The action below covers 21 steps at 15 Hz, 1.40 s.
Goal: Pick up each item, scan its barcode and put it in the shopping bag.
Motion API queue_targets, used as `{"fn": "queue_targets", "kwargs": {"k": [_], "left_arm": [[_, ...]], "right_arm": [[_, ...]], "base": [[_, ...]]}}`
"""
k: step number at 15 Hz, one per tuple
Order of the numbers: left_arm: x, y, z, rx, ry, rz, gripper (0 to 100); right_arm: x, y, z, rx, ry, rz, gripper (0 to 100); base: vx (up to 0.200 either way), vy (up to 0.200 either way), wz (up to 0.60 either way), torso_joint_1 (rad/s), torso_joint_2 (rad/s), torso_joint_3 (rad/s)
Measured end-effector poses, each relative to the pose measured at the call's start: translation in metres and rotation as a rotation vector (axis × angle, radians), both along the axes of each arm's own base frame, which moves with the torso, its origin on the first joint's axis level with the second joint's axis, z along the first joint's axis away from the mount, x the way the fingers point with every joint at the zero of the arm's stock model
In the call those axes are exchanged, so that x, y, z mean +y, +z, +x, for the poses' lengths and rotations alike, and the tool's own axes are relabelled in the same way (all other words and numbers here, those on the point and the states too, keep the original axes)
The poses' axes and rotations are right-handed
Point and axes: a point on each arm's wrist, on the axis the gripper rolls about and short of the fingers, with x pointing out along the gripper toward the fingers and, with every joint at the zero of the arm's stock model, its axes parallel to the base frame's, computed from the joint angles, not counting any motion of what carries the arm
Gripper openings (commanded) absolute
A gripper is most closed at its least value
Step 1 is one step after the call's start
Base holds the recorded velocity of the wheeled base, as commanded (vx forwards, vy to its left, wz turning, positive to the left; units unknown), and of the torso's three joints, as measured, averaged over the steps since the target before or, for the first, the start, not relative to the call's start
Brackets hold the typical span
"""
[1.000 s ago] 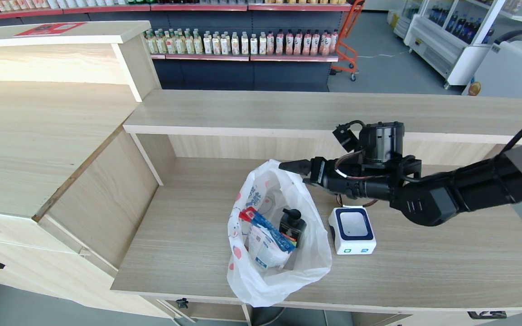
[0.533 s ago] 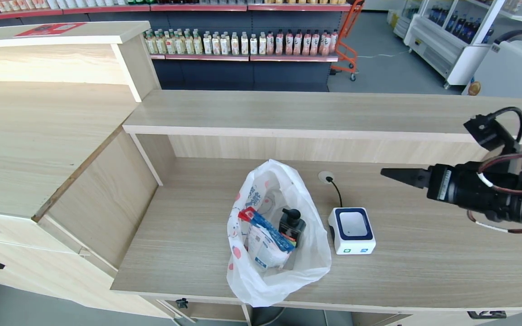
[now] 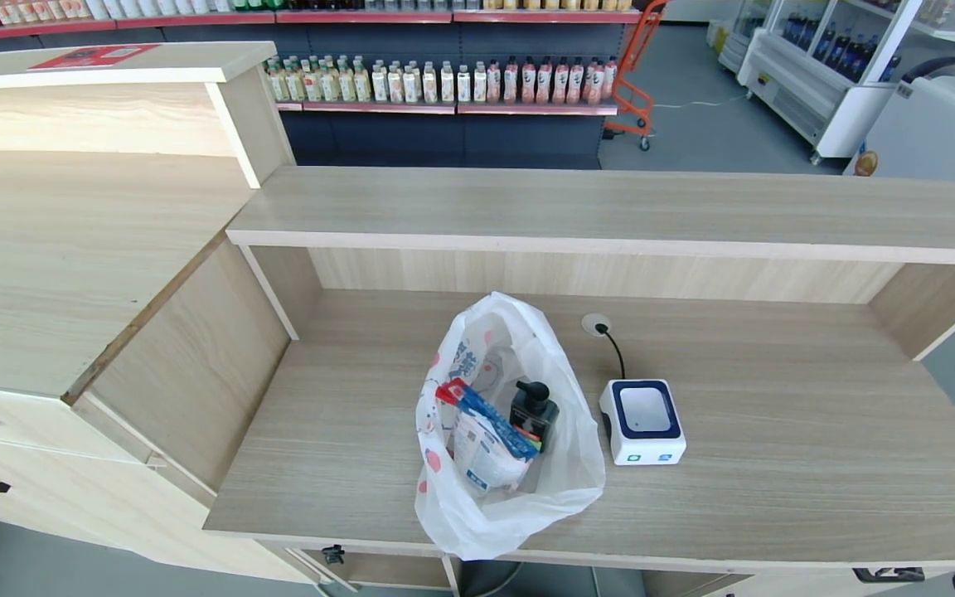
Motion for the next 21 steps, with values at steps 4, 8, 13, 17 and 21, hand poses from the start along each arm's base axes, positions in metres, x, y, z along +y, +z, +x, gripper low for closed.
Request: {"fn": "queue_targets", "kwargs": {"k": [4,8,13,17,21], "left_arm": [[0.000,0.000,0.000,0.000,0.000,0.000,100],[0.000,0.000,0.000,0.000,0.000,0.000,100],[0.000,0.000,0.000,0.000,0.000,0.000,100],[0.000,0.000,0.000,0.000,0.000,0.000,100],[0.000,0.000,0.000,0.000,0.000,-0.001,100]], "right_arm": [[0.001,-0.034,-0.028,-0.102,-0.001,-0.038,100],[0.001,-0.039,-0.036,-0.181,0.033,-0.098,100],[0.001,-0.040,-0.037,-0.199,0.041,-0.120,100],[0.001,-0.040,-0.037,-0.199,0.040,-0.107,0],[0.001,-0.040,-0.037,-0.198,0.040,-0.105,0]], "base": [[0.000,0.000,0.00,0.000,0.00,0.000],[0.000,0.000,0.00,0.000,0.00,0.000],[0.000,0.000,0.00,0.000,0.00,0.000],[0.000,0.000,0.00,0.000,0.00,0.000],[0.000,0.000,0.00,0.000,0.00,0.000]]}}
